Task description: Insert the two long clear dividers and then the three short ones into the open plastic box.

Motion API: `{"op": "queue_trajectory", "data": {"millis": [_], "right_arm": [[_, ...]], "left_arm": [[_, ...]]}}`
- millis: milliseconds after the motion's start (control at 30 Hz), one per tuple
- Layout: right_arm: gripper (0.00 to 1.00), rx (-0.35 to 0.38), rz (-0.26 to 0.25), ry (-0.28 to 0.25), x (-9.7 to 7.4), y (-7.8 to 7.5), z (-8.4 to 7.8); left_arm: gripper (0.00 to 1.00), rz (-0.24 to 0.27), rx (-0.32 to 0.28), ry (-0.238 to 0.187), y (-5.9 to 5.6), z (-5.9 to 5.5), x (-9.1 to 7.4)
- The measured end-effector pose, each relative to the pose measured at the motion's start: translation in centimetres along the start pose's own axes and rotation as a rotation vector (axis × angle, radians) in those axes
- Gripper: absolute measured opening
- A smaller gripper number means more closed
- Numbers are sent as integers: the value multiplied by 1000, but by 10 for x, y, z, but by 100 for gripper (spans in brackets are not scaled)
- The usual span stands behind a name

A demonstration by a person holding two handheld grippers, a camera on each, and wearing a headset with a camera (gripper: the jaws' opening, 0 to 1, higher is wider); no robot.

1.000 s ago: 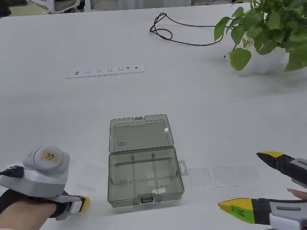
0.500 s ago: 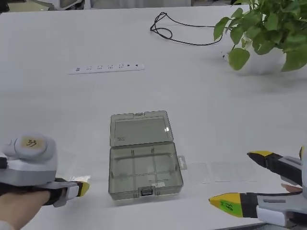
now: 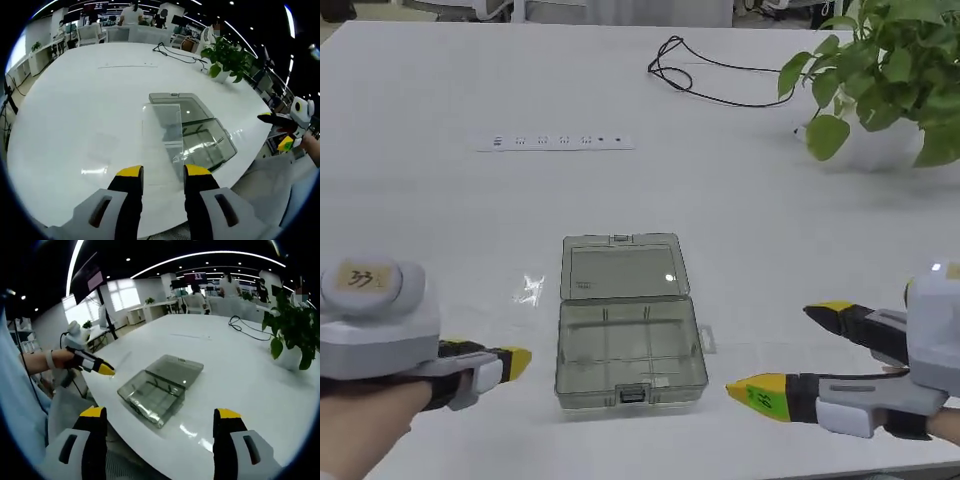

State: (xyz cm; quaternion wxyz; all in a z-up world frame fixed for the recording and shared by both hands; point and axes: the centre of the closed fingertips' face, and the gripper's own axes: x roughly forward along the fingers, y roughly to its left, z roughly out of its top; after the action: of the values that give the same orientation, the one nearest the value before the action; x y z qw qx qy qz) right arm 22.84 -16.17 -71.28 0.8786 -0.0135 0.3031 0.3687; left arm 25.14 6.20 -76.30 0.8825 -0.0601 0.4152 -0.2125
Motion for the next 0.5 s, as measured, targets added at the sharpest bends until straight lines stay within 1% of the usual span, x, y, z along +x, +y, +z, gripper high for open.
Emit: {"op": "queue_trajectory", "data": {"millis": [100, 167, 200, 267, 300, 433, 500], "right_arm": [[86, 8, 10, -9, 5, 4, 11], [82, 9, 10, -29, 9, 6, 22], [80, 20, 13, -41, 12, 7, 29], [75, 44, 19, -54, 16, 9, 36], [73, 61, 22, -68, 20, 10, 42], [66, 84, 38, -79, 34, 18, 54], [64, 98, 54, -103, 40, 23, 63]], "left_arm": [[30, -16, -1, -17, -9, 4, 2], [30, -39, -13, -39, -18, 8, 5], [30, -46, -17, -46, -21, 9, 6], [30, -56, -14, -65, -29, 13, 9], [30, -65, -11, -81, -34, 15, 10], [30, -80, -26, -107, -44, 20, 16], [30, -90, -31, -119, -49, 21, 17]]}}
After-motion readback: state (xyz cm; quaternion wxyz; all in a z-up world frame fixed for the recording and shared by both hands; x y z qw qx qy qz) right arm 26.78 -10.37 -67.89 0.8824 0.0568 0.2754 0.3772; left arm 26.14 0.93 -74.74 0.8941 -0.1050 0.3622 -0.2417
